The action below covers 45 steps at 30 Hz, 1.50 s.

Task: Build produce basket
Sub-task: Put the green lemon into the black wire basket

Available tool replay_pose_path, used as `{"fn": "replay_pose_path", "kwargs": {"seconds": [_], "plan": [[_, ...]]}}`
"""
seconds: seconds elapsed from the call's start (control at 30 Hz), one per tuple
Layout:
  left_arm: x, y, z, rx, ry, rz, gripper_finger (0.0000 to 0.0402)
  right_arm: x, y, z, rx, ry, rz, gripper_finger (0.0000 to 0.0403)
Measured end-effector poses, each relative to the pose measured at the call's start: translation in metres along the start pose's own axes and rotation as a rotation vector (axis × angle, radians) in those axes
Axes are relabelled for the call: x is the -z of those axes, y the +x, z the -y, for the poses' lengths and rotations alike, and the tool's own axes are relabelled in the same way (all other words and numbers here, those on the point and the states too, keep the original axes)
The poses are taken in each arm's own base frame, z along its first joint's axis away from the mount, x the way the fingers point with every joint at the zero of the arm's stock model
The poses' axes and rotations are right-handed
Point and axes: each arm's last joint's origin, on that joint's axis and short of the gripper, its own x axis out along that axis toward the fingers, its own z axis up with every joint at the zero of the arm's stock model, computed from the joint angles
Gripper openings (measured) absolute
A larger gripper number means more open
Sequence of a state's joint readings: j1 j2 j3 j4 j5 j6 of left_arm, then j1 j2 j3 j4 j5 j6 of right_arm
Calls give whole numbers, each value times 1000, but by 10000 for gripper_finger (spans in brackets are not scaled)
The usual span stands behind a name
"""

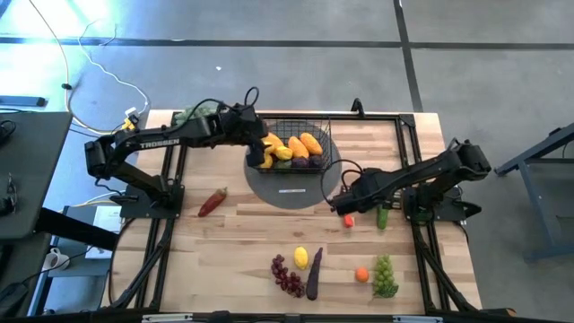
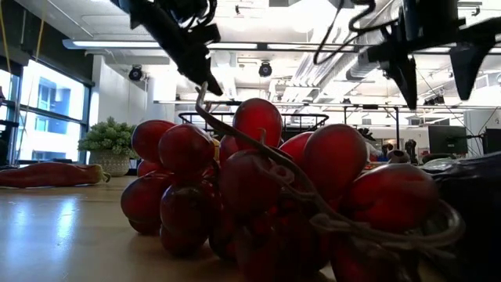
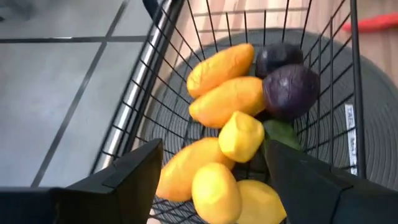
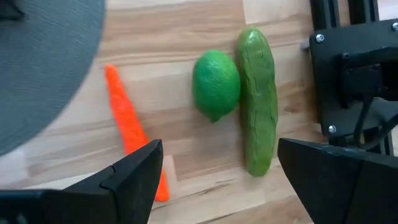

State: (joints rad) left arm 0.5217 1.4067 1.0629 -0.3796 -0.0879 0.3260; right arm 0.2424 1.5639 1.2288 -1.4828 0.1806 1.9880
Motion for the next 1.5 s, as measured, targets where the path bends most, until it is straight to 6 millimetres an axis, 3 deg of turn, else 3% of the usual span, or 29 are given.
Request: {"fn": "replay_pose_path", "kwargs": {"seconds": [0.47, 0.87, 1.2, 1.5], "plan": [[-39, -36, -13, 47, 20, 30, 273, -13, 54, -7, 26, -138, -49, 300], [-48, -48, -18, 43, -50, 23, 273, -28, 93, -6, 37, -160, -89, 299], [-48, -48, -17, 48, -42, 25, 273, -33, 107, -5, 33, -203, -139, 219], [-48, -48, -17, 46, -42, 24, 273, -33, 107, -7, 17, -208, -170, 192]]}}
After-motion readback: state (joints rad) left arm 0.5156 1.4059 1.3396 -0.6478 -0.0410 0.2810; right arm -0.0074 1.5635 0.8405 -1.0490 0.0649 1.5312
